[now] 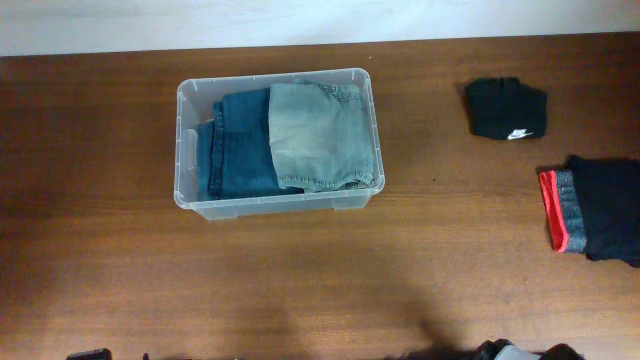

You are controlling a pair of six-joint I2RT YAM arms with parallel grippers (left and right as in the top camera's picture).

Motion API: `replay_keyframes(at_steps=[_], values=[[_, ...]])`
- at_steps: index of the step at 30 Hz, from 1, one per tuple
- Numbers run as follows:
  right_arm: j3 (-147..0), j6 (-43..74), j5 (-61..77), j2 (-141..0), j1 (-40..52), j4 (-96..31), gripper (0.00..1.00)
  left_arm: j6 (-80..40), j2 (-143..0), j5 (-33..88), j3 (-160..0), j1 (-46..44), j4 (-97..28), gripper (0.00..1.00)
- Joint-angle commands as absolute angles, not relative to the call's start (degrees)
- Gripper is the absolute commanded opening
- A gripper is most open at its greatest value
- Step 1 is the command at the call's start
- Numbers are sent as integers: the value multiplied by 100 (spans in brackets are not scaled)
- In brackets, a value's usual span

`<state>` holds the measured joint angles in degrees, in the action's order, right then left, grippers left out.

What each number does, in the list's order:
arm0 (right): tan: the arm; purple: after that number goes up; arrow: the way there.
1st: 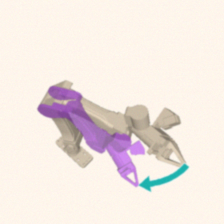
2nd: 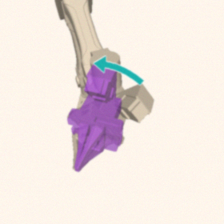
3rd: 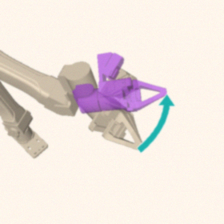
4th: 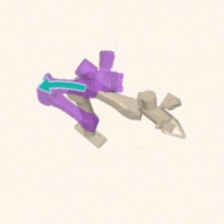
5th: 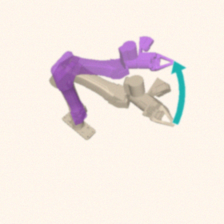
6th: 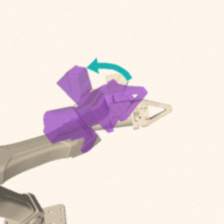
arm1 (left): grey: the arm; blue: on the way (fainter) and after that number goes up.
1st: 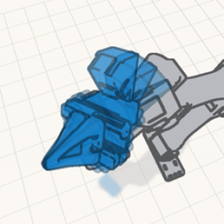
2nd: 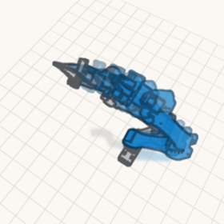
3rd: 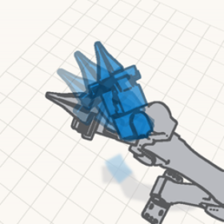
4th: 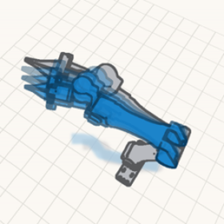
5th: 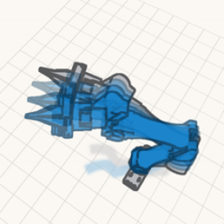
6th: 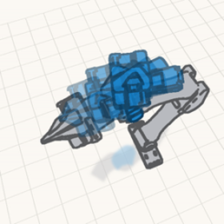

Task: Pack container
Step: 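Move the right gripper over the black shirt with red trim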

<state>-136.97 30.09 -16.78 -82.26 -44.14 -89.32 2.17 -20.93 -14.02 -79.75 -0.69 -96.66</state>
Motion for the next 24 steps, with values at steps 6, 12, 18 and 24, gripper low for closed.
replay_keyframes(at_steps=[6, 12, 18, 24], values=[[-13627, 3347, -3492, -8051, -3347, -8868, 99, 222, -2082, -1500, -7964, -97, -9666, 99], [-13627, 2998, -4495, -7780, -1837, -8621, 99, 222, -2082, -1500, -7964, -97, -9666, 100], [-13627, 213, -2709, -7881, -486, -8298, 99, 222, -2082, -1500, -7964, -97, -9666, 100], [-13627, -2202, -257, -8073, 102, -8335, 99, 222, -2082, -1500, -7964, -97, -9666, 100]])
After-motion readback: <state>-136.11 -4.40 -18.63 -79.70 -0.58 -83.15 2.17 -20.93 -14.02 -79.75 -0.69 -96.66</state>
